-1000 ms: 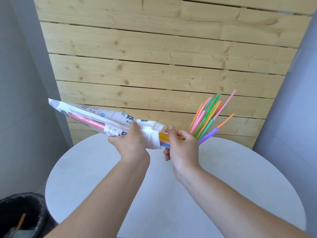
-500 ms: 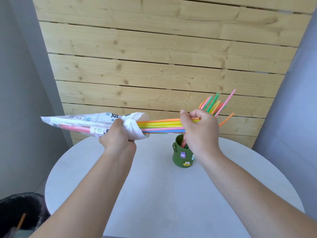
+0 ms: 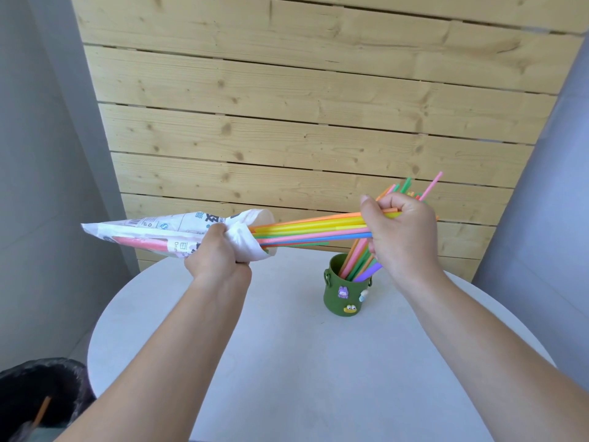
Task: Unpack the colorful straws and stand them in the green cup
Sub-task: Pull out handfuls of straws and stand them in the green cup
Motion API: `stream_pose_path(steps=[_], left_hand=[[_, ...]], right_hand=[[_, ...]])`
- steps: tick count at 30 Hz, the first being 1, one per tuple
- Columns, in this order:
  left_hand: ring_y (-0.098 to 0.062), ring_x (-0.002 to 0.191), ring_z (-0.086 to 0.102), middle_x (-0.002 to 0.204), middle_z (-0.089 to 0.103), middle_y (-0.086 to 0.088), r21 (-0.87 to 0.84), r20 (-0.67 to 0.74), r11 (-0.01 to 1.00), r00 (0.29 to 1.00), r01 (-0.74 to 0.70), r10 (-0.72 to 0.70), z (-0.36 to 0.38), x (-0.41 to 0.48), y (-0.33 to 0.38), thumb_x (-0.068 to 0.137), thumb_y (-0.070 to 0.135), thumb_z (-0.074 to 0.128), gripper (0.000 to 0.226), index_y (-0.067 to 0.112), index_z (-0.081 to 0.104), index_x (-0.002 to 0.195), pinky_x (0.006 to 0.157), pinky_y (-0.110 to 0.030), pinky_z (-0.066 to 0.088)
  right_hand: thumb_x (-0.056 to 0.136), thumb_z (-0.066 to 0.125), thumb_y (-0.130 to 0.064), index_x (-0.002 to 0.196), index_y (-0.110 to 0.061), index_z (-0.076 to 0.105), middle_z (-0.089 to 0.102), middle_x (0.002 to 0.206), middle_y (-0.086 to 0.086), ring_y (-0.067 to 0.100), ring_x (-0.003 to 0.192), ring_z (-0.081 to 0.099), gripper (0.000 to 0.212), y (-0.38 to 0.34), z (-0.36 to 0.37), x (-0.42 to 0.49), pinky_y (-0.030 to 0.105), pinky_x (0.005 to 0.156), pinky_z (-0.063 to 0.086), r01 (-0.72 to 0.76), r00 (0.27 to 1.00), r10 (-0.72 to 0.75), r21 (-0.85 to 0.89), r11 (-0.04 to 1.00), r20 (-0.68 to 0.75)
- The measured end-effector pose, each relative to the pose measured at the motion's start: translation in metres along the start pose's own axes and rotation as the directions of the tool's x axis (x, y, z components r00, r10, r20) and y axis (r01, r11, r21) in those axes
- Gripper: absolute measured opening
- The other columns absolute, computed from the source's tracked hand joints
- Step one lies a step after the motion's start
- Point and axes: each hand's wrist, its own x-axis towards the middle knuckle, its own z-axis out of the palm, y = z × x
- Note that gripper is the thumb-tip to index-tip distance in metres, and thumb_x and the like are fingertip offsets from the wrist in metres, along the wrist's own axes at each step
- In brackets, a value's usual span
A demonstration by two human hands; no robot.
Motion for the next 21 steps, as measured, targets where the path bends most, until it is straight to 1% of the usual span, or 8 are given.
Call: stream_pose_path(steps=[2, 5, 7, 9, 14, 17, 19, 21], left_hand=[[-0.013, 0.080, 0.068, 0.101, 0.068, 0.005, -0.005, 0.003, 1.000, 1.000, 0.011, -0.011, 0.000, 0.000, -0.001, 0.093, 0.012, 0.067, 0.022, 0.021, 0.053, 0.106, 0.070, -0.029, 0.056], [-0.014, 0.084, 0.067, 0.103, 0.066, 0.004, -0.003, -0.019, 1.000, 1.000, 0.013, -0.013, 0.000, 0.002, 0.001, 0.093, 0.012, 0.067, 0.028, 0.021, 0.052, 0.115, 0.083, -0.033, 0.059], [-0.014, 0.084, 0.066, 0.103, 0.066, 0.005, 0.002, -0.027, 1.000, 1.000, 0.013, -0.013, -0.001, 0.004, 0.001, 0.094, 0.013, 0.067, 0.029, 0.021, 0.052, 0.117, 0.089, -0.034, 0.058], [-0.013, 0.081, 0.065, 0.099, 0.065, 0.005, 0.007, -0.031, 1.000, 0.999, 0.021, -0.021, -0.001, 0.005, -0.001, 0.095, 0.014, 0.067, 0.026, 0.022, 0.052, 0.115, 0.088, -0.034, 0.058], [-0.013, 0.081, 0.063, 0.098, 0.064, 0.006, -0.011, -0.036, 0.999, 0.999, 0.037, -0.038, 0.000, 0.004, -0.005, 0.096, 0.014, 0.067, 0.025, 0.023, 0.051, 0.113, 0.091, -0.035, 0.057], [-0.015, 0.086, 0.066, 0.107, 0.067, 0.004, -0.027, -0.047, 0.998, 0.998, 0.052, -0.053, -0.003, 0.006, -0.005, 0.095, 0.013, 0.066, 0.027, 0.024, 0.051, 0.114, 0.092, -0.036, 0.058], [-0.019, 0.096, 0.070, 0.118, 0.069, 0.002, -0.048, -0.047, 0.997, 0.997, 0.064, -0.066, -0.004, 0.009, -0.004, 0.093, 0.010, 0.066, 0.028, 0.024, 0.053, 0.114, 0.099, -0.042, 0.058], [-0.018, 0.094, 0.069, 0.123, 0.069, 0.002, -0.060, -0.048, 0.996, 0.996, 0.066, -0.069, -0.005, 0.011, -0.003, 0.094, 0.008, 0.063, 0.029, 0.024, 0.053, 0.117, 0.102, -0.044, 0.057]], right_hand=[[0.089, 0.070, -0.031, 0.052, -0.019, 0.051, 0.036, 0.036, -0.009, 0.022, 0.035, 0.039, 0.044, 0.001, -0.002, 0.002, 0.028, 0.046, 0.039, 0.013, 1.000, -0.013, -0.022, 1.000, 0.001], [0.085, 0.069, -0.039, 0.052, -0.023, 0.056, 0.037, 0.036, -0.008, 0.023, 0.041, 0.042, 0.038, 0.000, -0.008, 0.009, 0.038, 0.049, 0.041, 0.034, 0.999, -0.034, -0.064, 0.997, 0.007], [0.085, 0.069, -0.039, 0.053, -0.023, 0.057, 0.039, 0.036, -0.008, 0.022, 0.039, 0.043, 0.038, -0.003, -0.013, 0.014, 0.034, 0.047, 0.039, 0.027, 1.000, -0.027, -0.061, 0.998, -0.002], [0.088, 0.070, -0.034, 0.053, -0.020, 0.054, 0.039, 0.034, -0.009, 0.019, 0.032, 0.042, 0.041, -0.003, -0.017, 0.018, 0.027, 0.045, 0.036, 0.015, 1.000, -0.015, -0.045, 0.999, -0.019], [0.089, 0.069, -0.032, 0.055, -0.018, 0.053, 0.040, 0.032, -0.009, 0.015, 0.028, 0.041, 0.041, -0.001, -0.019, 0.019, 0.023, 0.043, 0.034, 0.016, 1.000, -0.017, -0.053, 0.998, -0.026], [0.089, 0.070, -0.033, 0.059, -0.013, 0.058, 0.042, 0.036, -0.008, 0.016, 0.030, 0.042, 0.038, 0.001, -0.020, 0.020, 0.024, 0.042, 0.036, 0.013, 1.000, -0.014, -0.052, 0.999, -0.025], [0.088, 0.070, -0.034, 0.065, -0.006, 0.060, 0.044, 0.043, -0.001, 0.017, 0.031, 0.041, 0.037, 0.001, -0.021, 0.021, 0.024, 0.041, 0.037, 0.005, 0.999, -0.007, -0.045, 0.999, -0.046], [0.089, 0.070, -0.034, 0.067, -0.007, 0.061, 0.047, 0.049, 0.005, 0.015, 0.031, 0.042, 0.036, 0.002, -0.024, 0.023, 0.024, 0.040, 0.037, -0.006, 0.998, 0.003, -0.042, 0.999, -0.065]])
